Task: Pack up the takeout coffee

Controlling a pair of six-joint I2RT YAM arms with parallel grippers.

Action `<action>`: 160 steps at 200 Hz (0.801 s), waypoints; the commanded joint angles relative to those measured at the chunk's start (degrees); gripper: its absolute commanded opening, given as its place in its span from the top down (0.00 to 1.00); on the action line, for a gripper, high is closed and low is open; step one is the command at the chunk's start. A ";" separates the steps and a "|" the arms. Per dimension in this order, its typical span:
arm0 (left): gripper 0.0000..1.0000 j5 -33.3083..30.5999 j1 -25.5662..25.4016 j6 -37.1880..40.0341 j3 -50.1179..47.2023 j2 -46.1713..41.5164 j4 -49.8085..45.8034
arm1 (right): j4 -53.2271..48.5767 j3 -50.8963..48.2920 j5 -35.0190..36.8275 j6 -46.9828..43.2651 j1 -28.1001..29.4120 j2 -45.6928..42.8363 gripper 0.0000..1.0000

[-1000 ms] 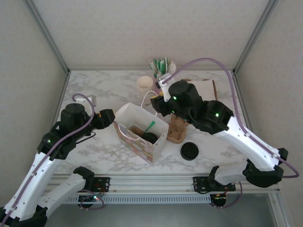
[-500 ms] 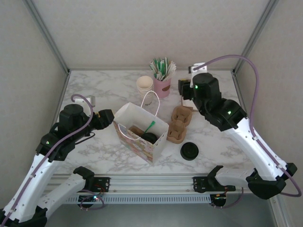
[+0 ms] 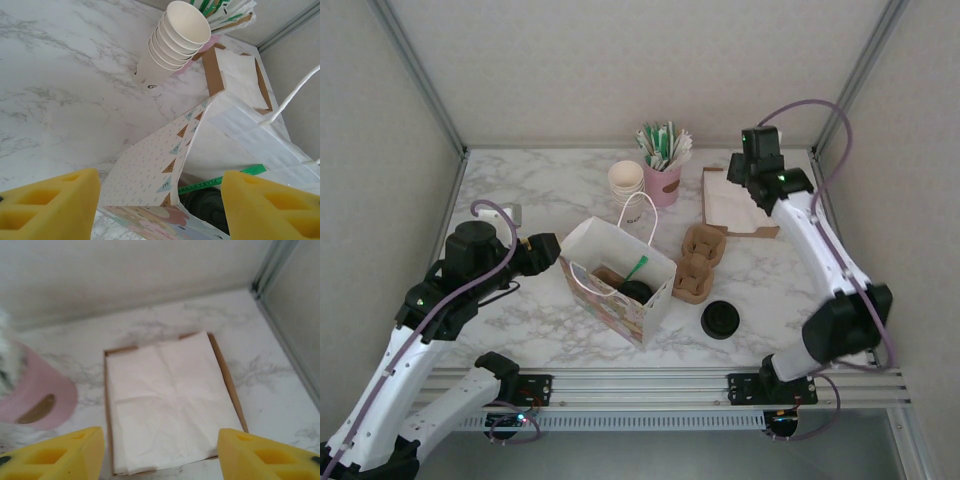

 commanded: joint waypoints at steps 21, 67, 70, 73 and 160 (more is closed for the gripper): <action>0.34 -1.19 -0.46 2.60 2.47 -1.16 -2.85 | -1.82 5.10 -9.35 3.83 -4.67 12.45 0.39; 0.32 -1.63 -0.50 3.19 2.17 -2.53 -3.35 | -4.40 10.82 -12.28 5.18 -7.34 22.52 0.38; 0.32 -1.61 -0.48 3.11 2.06 -2.59 -3.35 | -4.45 11.08 -12.30 5.23 -7.49 22.97 0.38; 0.32 -1.61 -0.45 3.10 2.08 -2.58 -3.35 | -4.51 11.24 -12.47 5.28 -7.56 23.30 0.38; 0.30 -1.44 -0.38 2.04 1.91 -1.92 -3.35 | -4.96 13.08 -15.41 4.68 -9.79 30.85 0.39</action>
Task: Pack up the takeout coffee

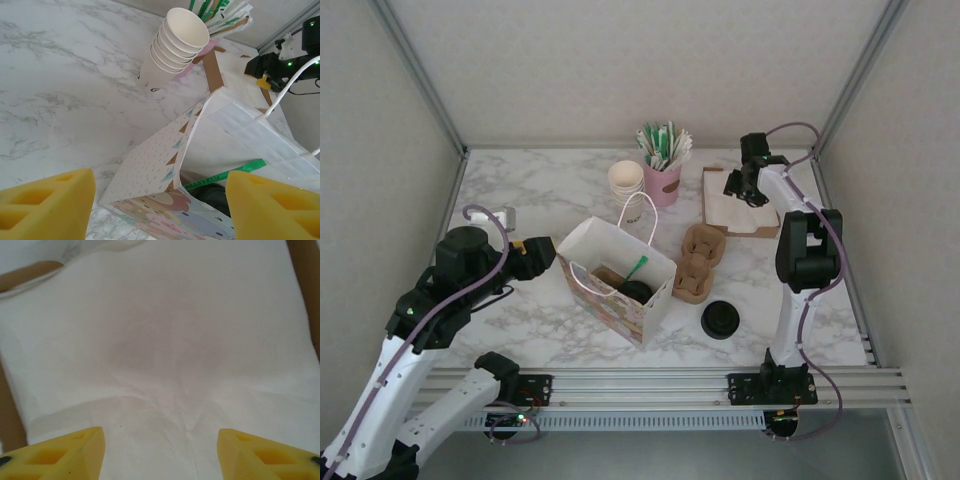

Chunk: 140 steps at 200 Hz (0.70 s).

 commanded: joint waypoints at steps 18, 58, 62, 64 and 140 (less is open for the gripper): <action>0.30 -0.40 -0.46 -0.06 0.86 0.21 -1.10 | -2.07 2.52 -1.43 0.09 -0.74 3.14 0.39; 0.30 -0.43 -0.46 -0.23 0.85 0.32 -0.93 | -2.04 2.77 -1.96 -0.10 -0.97 4.31 0.41; 0.30 -0.40 -0.54 -0.25 0.86 0.29 -0.86 | -2.06 2.83 -2.06 -0.16 -0.98 4.37 0.41; 0.30 -0.42 -0.43 -0.23 0.86 0.32 -0.91 | -2.07 2.91 -2.19 -0.19 -0.96 4.40 0.41; 0.30 -0.43 -0.41 -0.67 1.03 0.13 -0.87 | -3.04 4.81 -2.68 0.10 -1.07 6.75 0.44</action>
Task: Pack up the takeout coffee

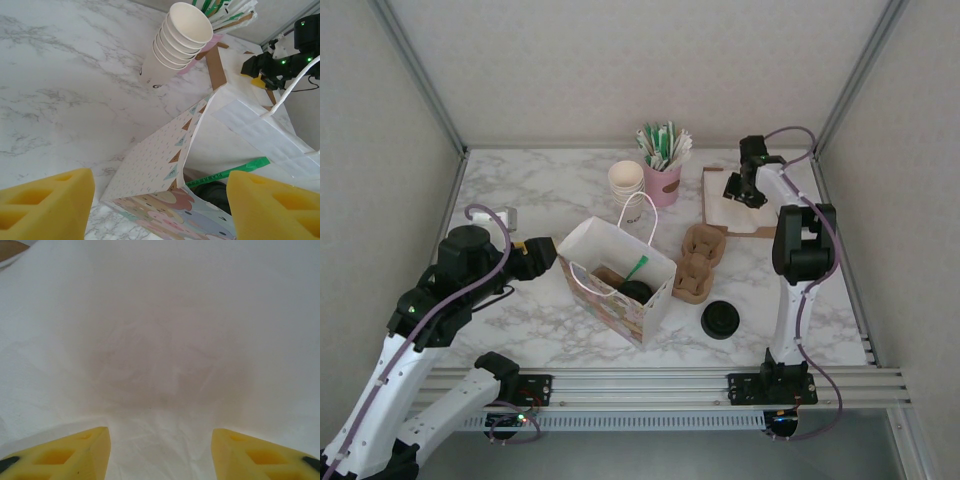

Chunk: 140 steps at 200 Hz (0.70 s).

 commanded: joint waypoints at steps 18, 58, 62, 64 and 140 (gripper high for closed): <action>0.30 -0.30 -0.44 -0.62 0.88 -0.35 -0.39 | -2.06 1.32 -0.52 0.35 -0.38 1.93 0.44; 0.30 -0.32 -0.44 -0.87 0.77 -0.27 -0.36 | -2.09 0.88 -0.05 0.79 -0.49 2.40 0.48; 0.30 -0.32 -0.41 -0.93 0.70 -0.26 -0.37 | -2.08 0.80 -0.03 0.80 -0.50 2.46 0.48; 0.30 -0.31 -0.40 -0.95 0.75 -0.26 -0.39 | -2.01 0.75 -0.04 0.83 -0.57 2.40 0.48; 0.30 -0.16 -0.47 -1.48 0.11 -0.10 -0.22 | -1.21 -0.05 -0.81 0.92 -0.62 2.03 0.64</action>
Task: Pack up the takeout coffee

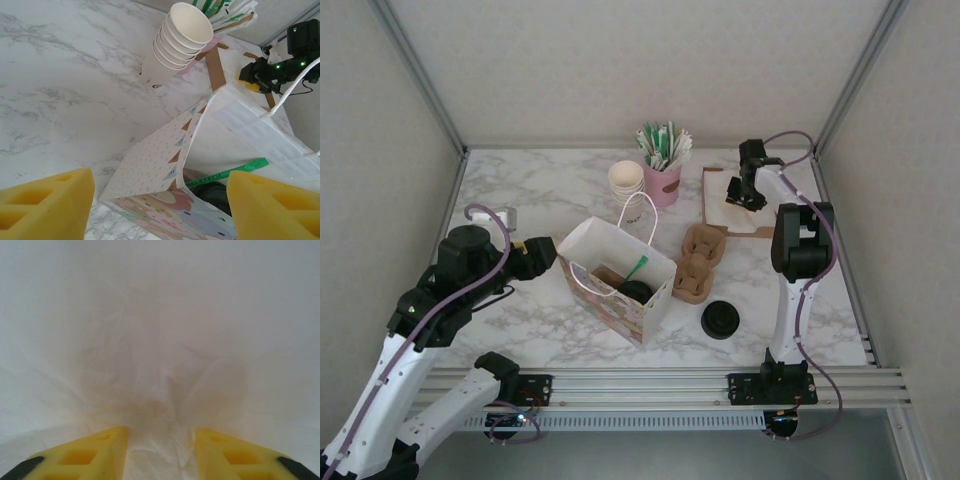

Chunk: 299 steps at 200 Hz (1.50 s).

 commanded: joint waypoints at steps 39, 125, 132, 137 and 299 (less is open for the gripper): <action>0.30 -0.14 -0.46 -0.82 0.15 -0.13 -0.16 | -0.01 -0.35 -1.09 0.35 -0.48 0.32 0.74; 0.30 -0.34 -0.46 -0.91 -0.02 -0.14 -0.14 | 1.20 -1.38 -3.67 0.85 -1.48 -0.35 0.87; 0.30 -0.34 -0.41 -0.92 -0.02 -0.12 -0.12 | 1.56 -1.64 -3.99 0.88 -1.47 -0.48 0.88; 0.30 -0.32 -0.46 -0.92 -0.02 -0.10 -0.09 | 1.88 -1.83 -4.24 0.82 -1.45 -0.71 0.90; 0.30 -0.16 -0.46 -1.10 -0.21 0.46 0.49 | 7.35 -11.15 -6.30 1.63 -1.94 -19.06 1.00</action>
